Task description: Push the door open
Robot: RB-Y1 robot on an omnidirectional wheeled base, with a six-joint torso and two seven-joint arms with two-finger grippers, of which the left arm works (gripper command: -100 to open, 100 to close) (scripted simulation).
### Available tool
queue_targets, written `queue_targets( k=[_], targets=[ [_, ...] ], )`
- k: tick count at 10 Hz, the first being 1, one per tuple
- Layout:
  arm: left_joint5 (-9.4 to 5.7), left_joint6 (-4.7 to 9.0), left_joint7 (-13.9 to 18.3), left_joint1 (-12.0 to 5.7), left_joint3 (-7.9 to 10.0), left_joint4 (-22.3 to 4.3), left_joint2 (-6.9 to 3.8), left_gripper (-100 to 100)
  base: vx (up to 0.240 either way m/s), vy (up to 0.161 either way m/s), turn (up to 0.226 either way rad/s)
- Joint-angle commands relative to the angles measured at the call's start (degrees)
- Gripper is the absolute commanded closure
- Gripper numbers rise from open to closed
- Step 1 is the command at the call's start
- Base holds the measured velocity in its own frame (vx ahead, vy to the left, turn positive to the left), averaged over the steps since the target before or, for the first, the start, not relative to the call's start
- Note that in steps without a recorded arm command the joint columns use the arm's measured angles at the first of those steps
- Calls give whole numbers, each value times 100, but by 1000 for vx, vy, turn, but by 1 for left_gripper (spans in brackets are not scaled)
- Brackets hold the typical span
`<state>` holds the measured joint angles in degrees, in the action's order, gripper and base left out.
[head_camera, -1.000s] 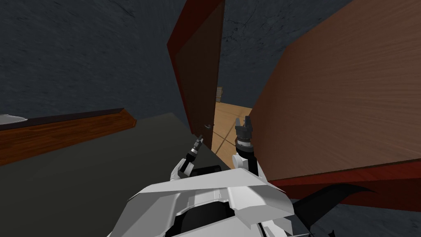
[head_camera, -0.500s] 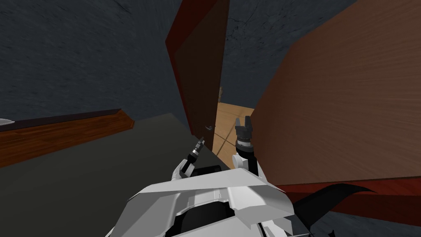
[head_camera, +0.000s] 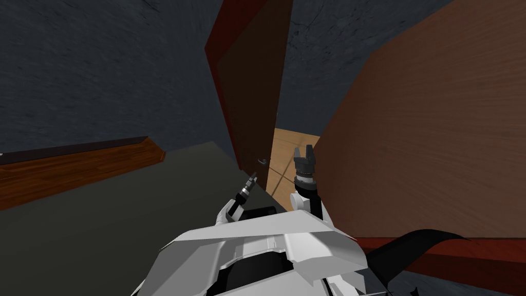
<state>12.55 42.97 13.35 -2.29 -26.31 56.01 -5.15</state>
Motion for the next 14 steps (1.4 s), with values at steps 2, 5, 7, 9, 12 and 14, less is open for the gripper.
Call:
queue_targets(
  k=[2, 5, 7, 9, 12, 14],
  targets=[
    [40, 82, 83, -110, -134, -318, 24, -100, 112, 71, -32],
    [75, 175, 167, -249, -260, -683, 55, -100, 118, 65, -21],
    [98, 236, 221, -338, -341, -919, 80, -100, 125, 59, -29],
    [122, 301, 278, -434, -429, -1172, 110, -100, 133, 76, -24],
    [149, 372, 343, -541, -526, -1452, 151, -100, 110, 57, -18],
    [133, 351, 289, -498, -482, -1402, 120, -100, 88, -48, -32]
  ],
)
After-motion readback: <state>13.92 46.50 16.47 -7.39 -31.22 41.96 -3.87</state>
